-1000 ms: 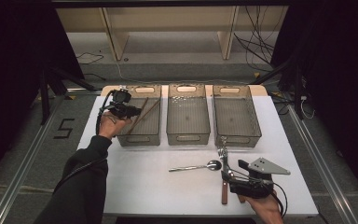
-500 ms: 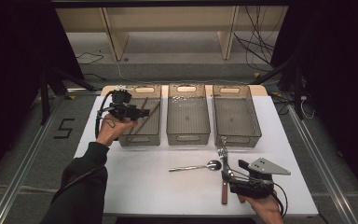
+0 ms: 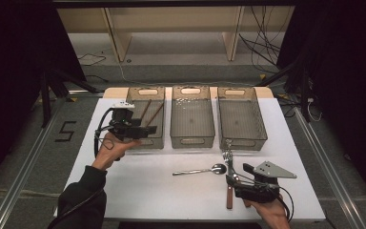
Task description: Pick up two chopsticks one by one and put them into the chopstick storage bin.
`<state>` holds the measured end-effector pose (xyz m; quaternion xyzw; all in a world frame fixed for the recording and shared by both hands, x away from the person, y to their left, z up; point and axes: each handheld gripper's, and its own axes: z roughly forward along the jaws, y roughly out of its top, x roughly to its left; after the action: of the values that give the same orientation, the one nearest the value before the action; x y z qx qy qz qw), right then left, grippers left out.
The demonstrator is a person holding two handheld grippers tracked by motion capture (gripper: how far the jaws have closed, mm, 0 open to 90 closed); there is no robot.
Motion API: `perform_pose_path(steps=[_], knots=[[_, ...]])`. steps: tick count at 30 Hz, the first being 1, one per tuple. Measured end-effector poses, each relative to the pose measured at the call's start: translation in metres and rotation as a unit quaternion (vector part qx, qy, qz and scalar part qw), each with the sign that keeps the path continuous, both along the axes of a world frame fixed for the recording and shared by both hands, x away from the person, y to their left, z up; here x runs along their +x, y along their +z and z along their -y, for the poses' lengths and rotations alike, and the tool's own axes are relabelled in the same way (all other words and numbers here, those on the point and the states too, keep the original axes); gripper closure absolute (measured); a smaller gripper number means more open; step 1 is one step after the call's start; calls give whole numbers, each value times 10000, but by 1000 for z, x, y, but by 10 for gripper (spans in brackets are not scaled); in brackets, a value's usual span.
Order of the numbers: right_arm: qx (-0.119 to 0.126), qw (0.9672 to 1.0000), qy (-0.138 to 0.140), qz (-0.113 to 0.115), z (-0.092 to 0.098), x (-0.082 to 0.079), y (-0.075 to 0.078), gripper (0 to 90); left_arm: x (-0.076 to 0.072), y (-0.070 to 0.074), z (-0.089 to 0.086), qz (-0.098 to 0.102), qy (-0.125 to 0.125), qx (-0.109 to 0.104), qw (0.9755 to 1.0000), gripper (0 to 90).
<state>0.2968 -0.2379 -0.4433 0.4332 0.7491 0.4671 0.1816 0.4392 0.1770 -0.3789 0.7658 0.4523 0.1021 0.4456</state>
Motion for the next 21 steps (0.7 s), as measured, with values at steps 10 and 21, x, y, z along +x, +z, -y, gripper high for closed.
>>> perform_pose_path(steps=[10, 21], knots=[[-45, 9995, 311, -57, -3, 8, 3, 231, -29, -17, -7, 28, -56, -206, 9998, 207], [-316, 9959, 816, -215, -11, 27, 9, 230, -59, -33, -10, 192, -132, -476, 9986, 197]])
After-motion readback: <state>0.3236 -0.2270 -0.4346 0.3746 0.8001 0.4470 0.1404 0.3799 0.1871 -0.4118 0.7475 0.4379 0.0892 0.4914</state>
